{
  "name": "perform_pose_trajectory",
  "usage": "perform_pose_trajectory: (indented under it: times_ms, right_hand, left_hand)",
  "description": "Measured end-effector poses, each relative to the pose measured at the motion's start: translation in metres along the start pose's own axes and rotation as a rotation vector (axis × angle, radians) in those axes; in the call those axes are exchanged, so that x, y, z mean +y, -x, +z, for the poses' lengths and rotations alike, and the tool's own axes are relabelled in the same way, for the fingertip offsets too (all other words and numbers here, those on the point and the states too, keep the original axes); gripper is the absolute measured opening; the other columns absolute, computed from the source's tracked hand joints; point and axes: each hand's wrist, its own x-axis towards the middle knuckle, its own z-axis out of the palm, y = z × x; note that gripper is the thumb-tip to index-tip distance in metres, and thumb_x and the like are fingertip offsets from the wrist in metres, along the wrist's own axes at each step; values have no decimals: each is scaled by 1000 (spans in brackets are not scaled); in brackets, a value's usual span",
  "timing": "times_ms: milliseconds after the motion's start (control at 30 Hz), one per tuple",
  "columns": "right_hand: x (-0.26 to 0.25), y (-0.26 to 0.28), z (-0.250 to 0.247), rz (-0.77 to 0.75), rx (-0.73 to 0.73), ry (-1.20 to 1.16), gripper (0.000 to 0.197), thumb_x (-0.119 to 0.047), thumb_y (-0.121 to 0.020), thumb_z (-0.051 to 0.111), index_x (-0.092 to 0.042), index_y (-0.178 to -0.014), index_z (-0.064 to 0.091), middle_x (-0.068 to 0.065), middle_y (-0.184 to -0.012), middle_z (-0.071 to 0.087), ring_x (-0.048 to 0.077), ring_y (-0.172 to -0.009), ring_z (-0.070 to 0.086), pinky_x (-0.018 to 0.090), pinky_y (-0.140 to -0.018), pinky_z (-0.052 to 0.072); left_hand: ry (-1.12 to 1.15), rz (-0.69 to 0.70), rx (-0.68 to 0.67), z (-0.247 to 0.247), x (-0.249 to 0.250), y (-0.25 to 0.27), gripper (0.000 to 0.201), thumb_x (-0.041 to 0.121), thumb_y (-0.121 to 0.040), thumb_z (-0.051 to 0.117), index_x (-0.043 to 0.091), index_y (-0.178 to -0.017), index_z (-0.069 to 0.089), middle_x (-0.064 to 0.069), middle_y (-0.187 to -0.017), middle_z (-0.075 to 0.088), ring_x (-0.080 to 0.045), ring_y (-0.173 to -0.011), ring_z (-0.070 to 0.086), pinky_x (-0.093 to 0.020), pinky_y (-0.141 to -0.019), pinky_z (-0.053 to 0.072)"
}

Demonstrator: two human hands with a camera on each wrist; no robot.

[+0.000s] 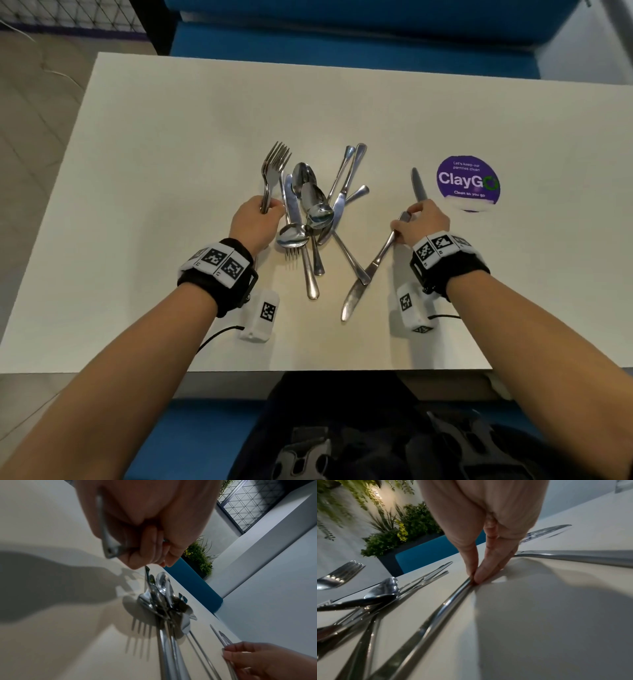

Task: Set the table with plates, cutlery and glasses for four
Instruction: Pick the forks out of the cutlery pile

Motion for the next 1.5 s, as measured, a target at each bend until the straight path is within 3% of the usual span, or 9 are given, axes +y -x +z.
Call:
perform_pose_trajectory:
  times_ms: [167, 367, 500, 733, 867, 1033, 1133, 1267, 1500]
  right_hand:
    - [-20, 3, 2, -167, 76, 216, 38, -25, -82, 69, -9, -113, 55, 11, -114, 60, 24, -102, 60, 28, -81, 42]
    - [-65, 25, 31, -435, -37, 159, 26, -24, -83, 68, -14, -106, 61, 1, -101, 57, 11, -84, 52, 20, -75, 41]
    - [-81, 37, 51, -547, -160, 176, 24, -24, -82, 69, -14, -103, 62, -2, -94, 55, 10, -81, 53, 19, -71, 41]
    - [-92, 43, 58, -582, -259, 121, 21, -19, -83, 67, -13, -102, 62, 3, -98, 62, 15, -85, 60, 22, -79, 50]
    - [-95, 45, 60, -585, -295, 101, 25, -20, -83, 67, -12, -106, 62, 4, -101, 63, 14, -88, 59, 26, -85, 52]
    - [-104, 47, 61, -590, -319, 81, 27, -21, -85, 66, -13, -110, 63, 3, -104, 64, 14, -91, 61, 27, -86, 52]
    - [-113, 49, 61, -635, -311, 62, 27, -19, -88, 62, -12, -113, 61, 4, -106, 65, 16, -93, 62, 27, -87, 52]
    - [-133, 50, 63, -547, -354, -105, 40, -31, -87, 64, -15, -123, 57, 1, -102, 67, 14, -90, 63, 28, -88, 53]
    - [-150, 43, 47, -417, -315, -345, 14, -18, -84, 68, -20, -73, 60, 6, -74, 69, 22, -70, 69, 39, -76, 59]
  left_hand:
    - [-184, -19, 101, -9, 4, -24, 21, 29, -86, 61, 13, -100, 62, -8, -100, 67, -28, -99, 63, -41, -92, 51]
    - [-383, -92, 112, -4, 26, -54, 33, 46, -74, 74, 16, -65, 62, -2, -74, 63, -13, -59, 54, -21, -53, 40]
    - [-448, -158, 108, 3, 29, -61, 32, 35, -71, 79, 7, -84, 71, -5, -81, 67, -16, -69, 58, -18, -45, 36]
    - [-504, -208, 123, -6, 24, -60, 36, 27, -76, 74, 9, -62, 47, -3, -61, 48, -20, -70, 55, -21, -47, 38]
    - [-450, -225, 72, -17, 20, -59, 29, 28, -79, 69, 4, -71, 54, -9, -73, 55, -24, -74, 54, -28, -58, 43]
    - [-374, -189, 38, -36, 19, -50, 23, 26, -80, 66, 3, -77, 63, -5, -61, 52, -22, -59, 51, -26, -50, 39]
    - [-192, -101, 42, -47, 24, -41, 18, 22, -83, 67, 9, -72, 67, -8, -79, 65, -19, -65, 56, -28, -62, 46]
    - [-28, 29, -4, -55, 44, -23, 13, 23, -85, 68, 12, -81, 70, 3, -73, 67, 0, -41, 47, -15, -43, 38]
    - [43, 115, 5, -38, 63, -12, 17, 29, -86, 67, 15, -78, 71, 2, -74, 67, 2, -33, 44, -12, -41, 35]
